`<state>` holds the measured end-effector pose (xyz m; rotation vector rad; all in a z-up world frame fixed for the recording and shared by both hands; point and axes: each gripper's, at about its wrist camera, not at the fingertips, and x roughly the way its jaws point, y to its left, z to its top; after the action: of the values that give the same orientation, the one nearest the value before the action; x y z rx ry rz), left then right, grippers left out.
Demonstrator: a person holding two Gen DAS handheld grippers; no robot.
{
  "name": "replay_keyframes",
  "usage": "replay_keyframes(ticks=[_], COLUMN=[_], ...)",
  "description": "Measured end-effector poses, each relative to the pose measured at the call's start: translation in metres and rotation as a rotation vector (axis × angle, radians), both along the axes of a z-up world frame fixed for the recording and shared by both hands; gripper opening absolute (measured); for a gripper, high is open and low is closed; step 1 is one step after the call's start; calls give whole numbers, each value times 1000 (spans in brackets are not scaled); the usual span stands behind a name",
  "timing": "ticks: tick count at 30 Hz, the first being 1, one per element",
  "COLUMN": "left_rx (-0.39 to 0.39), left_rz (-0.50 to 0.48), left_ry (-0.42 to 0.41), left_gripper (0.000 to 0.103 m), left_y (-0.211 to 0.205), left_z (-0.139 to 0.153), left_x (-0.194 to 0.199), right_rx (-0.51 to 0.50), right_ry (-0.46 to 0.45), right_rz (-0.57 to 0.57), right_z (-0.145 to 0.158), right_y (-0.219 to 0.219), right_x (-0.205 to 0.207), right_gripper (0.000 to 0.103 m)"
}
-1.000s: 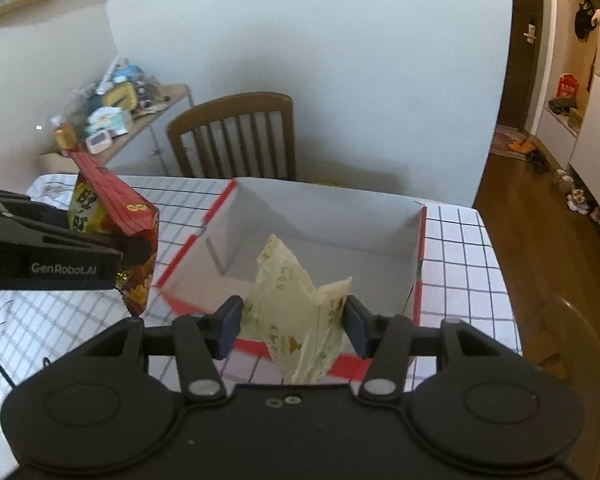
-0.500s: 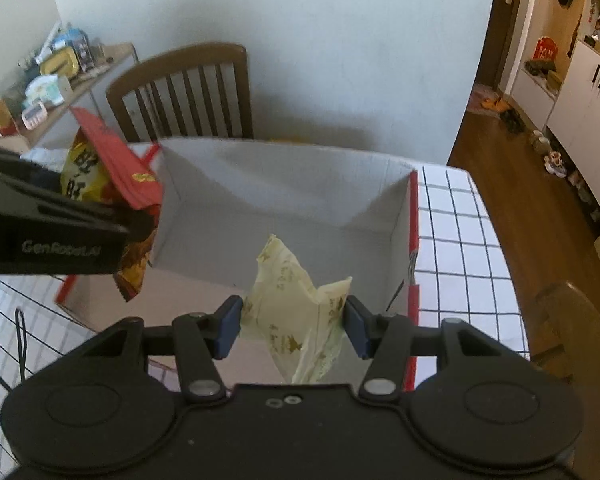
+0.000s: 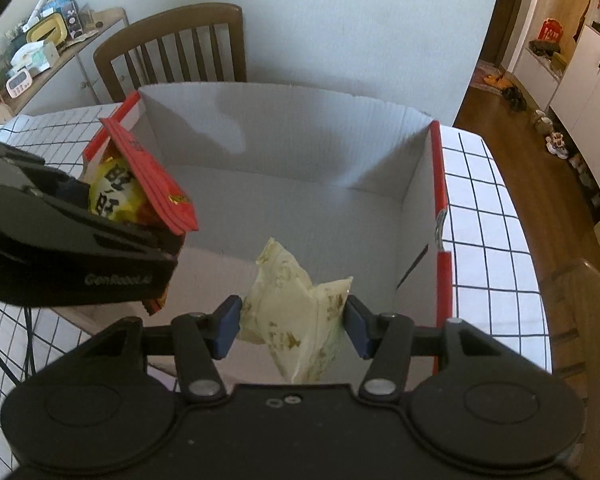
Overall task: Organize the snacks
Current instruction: 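Carry both held snacks over the red box and open both tools, then withdraw both tools from the box back toward the snack pile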
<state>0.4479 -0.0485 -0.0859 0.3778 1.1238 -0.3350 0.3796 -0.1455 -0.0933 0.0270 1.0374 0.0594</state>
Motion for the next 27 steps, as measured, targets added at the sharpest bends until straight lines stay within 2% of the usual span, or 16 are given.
replay_keyframes(ticks=[9,12,15,18,27], left_rx=[15,12,9,12,-11], left_rz=[-5,8,6,2,10], left_ry=[6,8,-10,-33,-88], left_gripper=[57,57,58,63,64], left_y=[-1,-1,-1,1,5], left_z=[-9,-8,-3,3,30], left_x=[-6,-7,-11,-13,-33], right_rx=[-23,-32,-24,-18,-12], right_ry=[19,13,7,-10,-69], right_rz=[5,3,-2,-4,-3], right_z=[-8,-7,-4,1,28], right_y=[4,5,3,1,-4], right_x=[0,-2,-4,-9,-31], right_gripper=[57,63,64,75,85])
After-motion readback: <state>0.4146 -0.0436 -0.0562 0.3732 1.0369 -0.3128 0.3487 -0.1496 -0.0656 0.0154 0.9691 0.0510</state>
